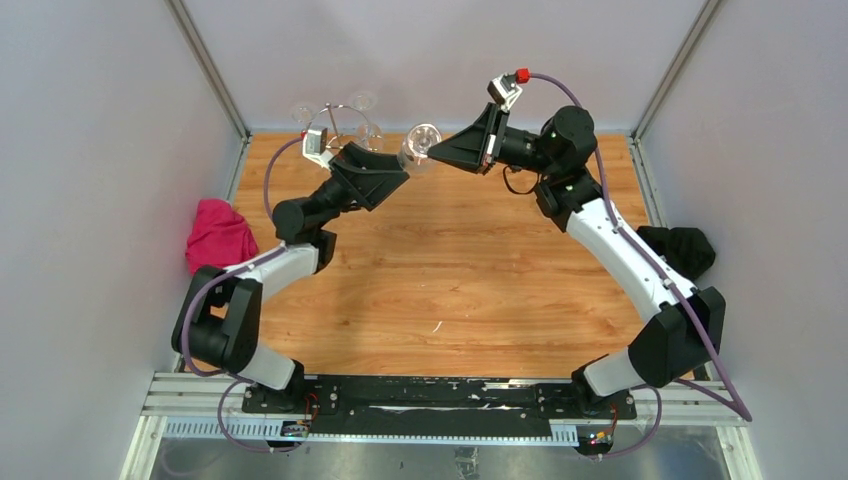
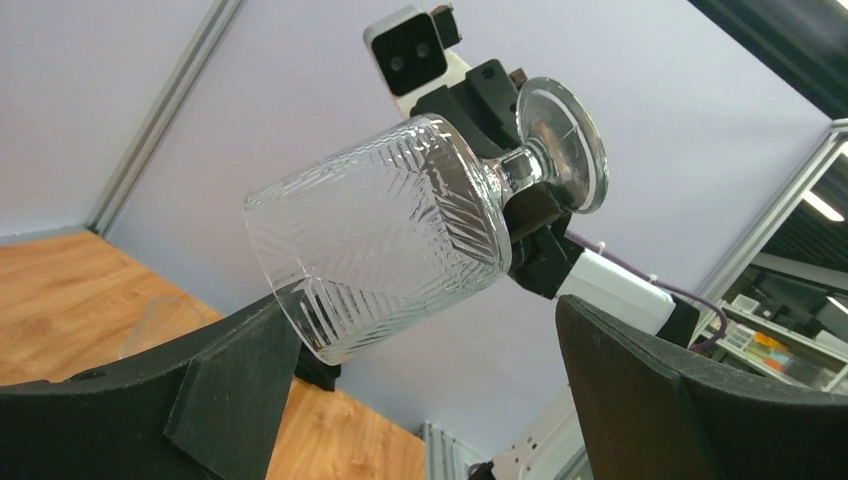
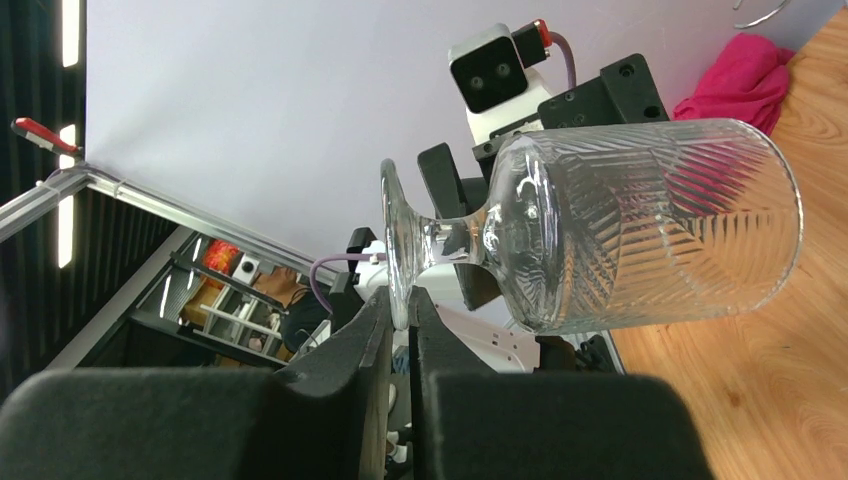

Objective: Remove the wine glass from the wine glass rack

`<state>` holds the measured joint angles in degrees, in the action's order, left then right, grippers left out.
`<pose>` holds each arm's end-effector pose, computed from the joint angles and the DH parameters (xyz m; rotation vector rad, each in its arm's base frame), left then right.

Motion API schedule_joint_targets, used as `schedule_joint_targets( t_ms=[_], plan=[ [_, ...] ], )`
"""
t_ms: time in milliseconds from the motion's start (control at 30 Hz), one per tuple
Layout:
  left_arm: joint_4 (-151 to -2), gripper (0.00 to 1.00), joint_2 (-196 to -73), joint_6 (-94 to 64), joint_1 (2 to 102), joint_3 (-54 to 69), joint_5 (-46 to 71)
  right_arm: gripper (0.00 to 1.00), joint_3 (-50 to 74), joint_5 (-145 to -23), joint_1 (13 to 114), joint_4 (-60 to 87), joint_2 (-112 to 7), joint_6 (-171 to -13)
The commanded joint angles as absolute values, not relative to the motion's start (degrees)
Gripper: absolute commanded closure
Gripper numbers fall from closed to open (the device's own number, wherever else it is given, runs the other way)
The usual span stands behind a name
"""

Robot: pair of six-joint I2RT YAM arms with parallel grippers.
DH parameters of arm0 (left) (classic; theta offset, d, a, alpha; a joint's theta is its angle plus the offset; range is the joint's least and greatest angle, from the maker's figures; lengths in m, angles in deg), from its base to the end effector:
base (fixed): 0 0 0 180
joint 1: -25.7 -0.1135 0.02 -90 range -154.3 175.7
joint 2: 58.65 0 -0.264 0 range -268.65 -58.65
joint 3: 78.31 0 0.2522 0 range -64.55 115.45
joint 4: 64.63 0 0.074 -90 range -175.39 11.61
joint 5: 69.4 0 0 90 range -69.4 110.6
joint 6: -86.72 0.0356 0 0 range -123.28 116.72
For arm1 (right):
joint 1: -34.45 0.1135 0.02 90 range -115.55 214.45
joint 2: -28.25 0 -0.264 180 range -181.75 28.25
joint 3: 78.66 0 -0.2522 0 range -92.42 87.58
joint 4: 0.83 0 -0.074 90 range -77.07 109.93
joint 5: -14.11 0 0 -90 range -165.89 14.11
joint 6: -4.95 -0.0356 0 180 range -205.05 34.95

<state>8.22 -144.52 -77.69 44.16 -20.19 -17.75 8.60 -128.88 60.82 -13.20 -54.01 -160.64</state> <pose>0.2739 -0.1147 0.3316 0.2381 1.1096 -1.7307 0.2744 0.1678 0.4580 -0.3538 1.6234 1.9720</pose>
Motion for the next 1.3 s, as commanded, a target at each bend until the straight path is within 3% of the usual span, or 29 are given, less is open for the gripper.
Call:
schedule_joint_targets(
  t_ms=[0,167,400,567,800,1100,1267],
  plan=[
    [11.33,0.0,-139.56,-79.02,44.06,-18.04,-17.92,1.0,9.11,-129.2,62.24,-21.31,-53.9,-162.68],
    [11.26,0.02,-134.58,-79.98,44.37,-17.83,-17.81,1.0,11.81,-128.71,62.57,-30.57,-55.26,-167.58],
    [11.22,0.16,-128.05,-80.96,44.51,-19.09,-17.54,1.0,15.15,-128.73,63.62,-46.03,-60.24,-178.07],
    [11.17,0.4,-126.48,-81.94,44.46,-19.37,-17.78,1.0,14.35,-129.02,64.85,-52.38,-64.08,-183.22],
    [11.17,0.65,-125.57,-82.79,44.55,-19.81,-18.38,1.0,12.31,-129.76,65.89,-56.18,-69.56,-186.93],
    [11.17,0.63,-124.12,-83.74,44.77,-19.37,-18.78,1.0,8.83,-131.06,67.48,-61.01,-76.37,-192.04],
    [11.17,0.67,-124.17,-84.05,44.77,-18.91,-18.83,1.0,6.98,-133.06,69.86,-59.34,-78.94,-191.83]
  ],
)
